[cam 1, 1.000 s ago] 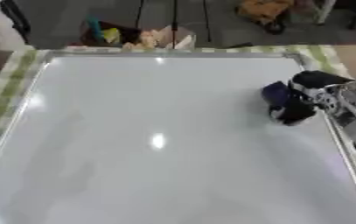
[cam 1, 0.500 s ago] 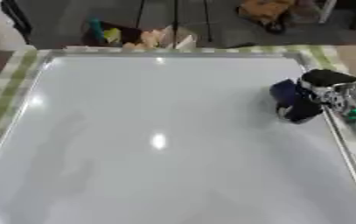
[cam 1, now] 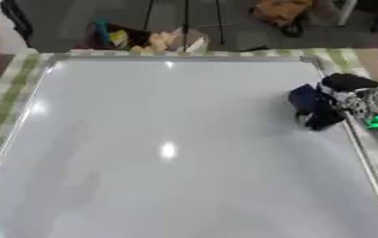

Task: Wipe the whiteboard clean with a brush.

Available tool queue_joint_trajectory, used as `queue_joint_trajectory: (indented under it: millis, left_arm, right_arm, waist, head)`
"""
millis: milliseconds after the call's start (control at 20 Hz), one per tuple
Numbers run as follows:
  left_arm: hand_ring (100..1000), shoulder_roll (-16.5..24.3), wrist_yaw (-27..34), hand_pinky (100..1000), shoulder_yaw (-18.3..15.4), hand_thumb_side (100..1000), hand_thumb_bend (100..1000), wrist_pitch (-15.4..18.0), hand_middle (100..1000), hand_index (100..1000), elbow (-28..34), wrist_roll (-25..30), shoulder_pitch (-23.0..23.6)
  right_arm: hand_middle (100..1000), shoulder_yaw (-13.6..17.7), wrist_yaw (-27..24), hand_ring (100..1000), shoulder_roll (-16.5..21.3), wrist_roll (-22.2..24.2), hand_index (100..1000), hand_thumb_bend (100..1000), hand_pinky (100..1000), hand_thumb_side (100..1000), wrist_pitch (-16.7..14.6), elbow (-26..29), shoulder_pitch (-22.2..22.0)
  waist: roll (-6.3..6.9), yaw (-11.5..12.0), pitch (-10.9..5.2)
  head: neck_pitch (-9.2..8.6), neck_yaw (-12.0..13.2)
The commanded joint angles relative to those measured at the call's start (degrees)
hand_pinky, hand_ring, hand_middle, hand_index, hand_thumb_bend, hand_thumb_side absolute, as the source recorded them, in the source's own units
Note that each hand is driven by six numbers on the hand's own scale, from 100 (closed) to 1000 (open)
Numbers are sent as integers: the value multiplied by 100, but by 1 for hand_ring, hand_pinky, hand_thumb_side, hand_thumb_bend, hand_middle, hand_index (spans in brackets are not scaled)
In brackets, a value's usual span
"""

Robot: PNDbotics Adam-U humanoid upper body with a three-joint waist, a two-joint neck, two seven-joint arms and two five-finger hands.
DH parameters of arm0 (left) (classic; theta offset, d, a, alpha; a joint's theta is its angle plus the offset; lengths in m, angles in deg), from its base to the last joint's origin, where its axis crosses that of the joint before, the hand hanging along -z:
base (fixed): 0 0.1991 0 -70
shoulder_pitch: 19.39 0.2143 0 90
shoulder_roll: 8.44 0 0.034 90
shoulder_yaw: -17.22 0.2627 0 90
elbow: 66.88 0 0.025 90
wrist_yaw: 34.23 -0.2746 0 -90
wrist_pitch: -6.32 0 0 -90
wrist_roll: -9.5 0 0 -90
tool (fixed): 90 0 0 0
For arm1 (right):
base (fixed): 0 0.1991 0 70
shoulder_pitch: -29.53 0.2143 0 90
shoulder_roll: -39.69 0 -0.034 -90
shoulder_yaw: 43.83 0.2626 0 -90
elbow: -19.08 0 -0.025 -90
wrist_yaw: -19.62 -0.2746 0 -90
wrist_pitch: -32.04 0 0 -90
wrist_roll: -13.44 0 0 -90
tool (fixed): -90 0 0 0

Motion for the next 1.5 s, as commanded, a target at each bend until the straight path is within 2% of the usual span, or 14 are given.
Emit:
queue_joint_trajectory:
  millis: [50, 450, 1150, 1250, 1300, 1500]
  left_arm:
    - [927, 98, -6, 831, -39, 1000, 236, 20, 884, 924, 97, -1, -90]
    - [927, 84, 11, 831, -33, 1000, 237, 25, 884, 924, 97, 12, -101]
    - [928, 63, 22, 831, -26, 1000, 237, 24, 884, 922, 97, 32, -95]
    - [928, 67, 22, 831, -29, 1000, 238, 23, 884, 922, 97, 31, -93]
    - [928, 68, 21, 831, -31, 1000, 238, 21, 884, 922, 97, 28, -91]
    - [928, 63, 27, 831, -31, 1000, 238, 22, 884, 922, 97, 26, -88]
  right_arm:
    - [361, -97, -114, 544, 179, 67, 417, 100, 300, 530, -70, 207, -2]
    - [358, -305, -284, 539, 155, 267, 416, 100, 295, 531, -164, 609, -2]
    - [357, -421, -462, 536, 61, 384, 416, 100, 293, 550, -148, 766, 92]
    - [358, -416, -478, 534, 58, 390, 423, 100, 292, 599, -147, 779, 95]
    - [357, -413, -506, 533, 57, 391, 424, 100, 291, 563, -144, 794, 97]
    - [368, -485, -646, 537, 77, 424, 431, 100, 296, 582, -164, 996, 87]
  waist:
    - [2, -9, -175]
    - [-3, -21, -205]
    - [-2, -44, -218]
    - [-1, -41, -227]
    - [-2, -41, -231]
    - [-16, -56, -242]
  head:
    - [-40, -13]
    - [-30, -33]
    - [-25, -40]
    - [-15, -38]
    - [-12, -37]
    - [-11, -34]
